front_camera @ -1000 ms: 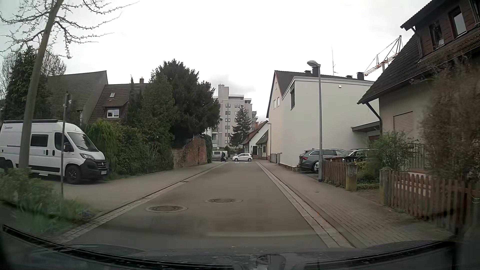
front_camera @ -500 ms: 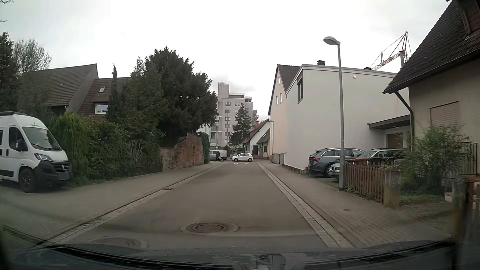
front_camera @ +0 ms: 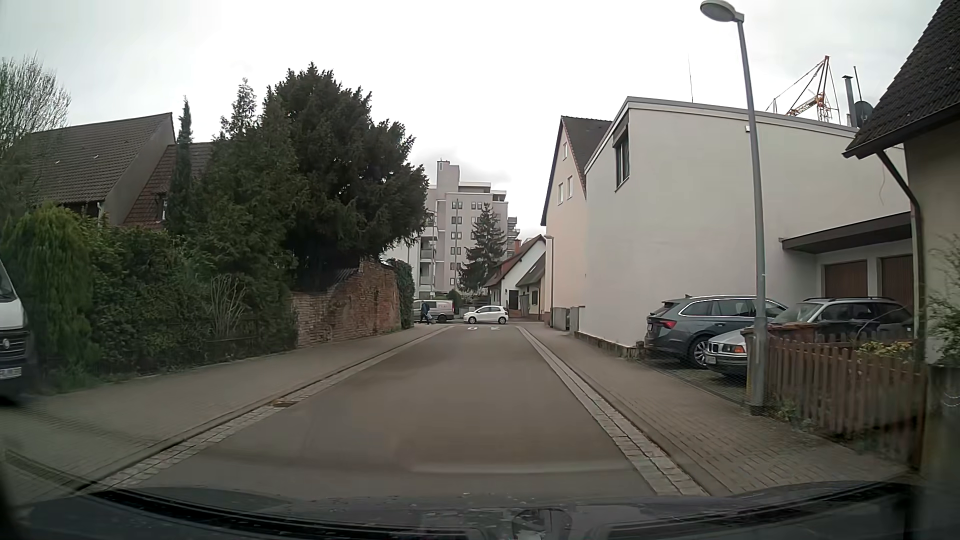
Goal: Follow the waypoints while adhering to traffic rules and regulations
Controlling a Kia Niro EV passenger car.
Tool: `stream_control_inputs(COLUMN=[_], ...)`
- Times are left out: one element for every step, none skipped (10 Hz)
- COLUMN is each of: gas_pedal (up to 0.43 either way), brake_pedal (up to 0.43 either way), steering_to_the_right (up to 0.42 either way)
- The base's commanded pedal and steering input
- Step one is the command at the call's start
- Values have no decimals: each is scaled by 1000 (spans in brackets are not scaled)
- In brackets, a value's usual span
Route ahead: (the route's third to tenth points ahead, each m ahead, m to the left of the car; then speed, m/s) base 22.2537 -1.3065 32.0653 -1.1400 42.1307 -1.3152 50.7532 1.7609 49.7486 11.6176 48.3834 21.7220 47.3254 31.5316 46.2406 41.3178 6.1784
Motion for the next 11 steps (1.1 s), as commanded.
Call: stream_control_inputs(gas_pedal=[98,98,98,98,98,98,98,98,98,98,98], brake_pedal=[0,0,0,0,0,0,0,0,0,0,0], steering_to_the_right=[-1,-1,-1,-1,-1,-1,-1,-1,0,1,4])
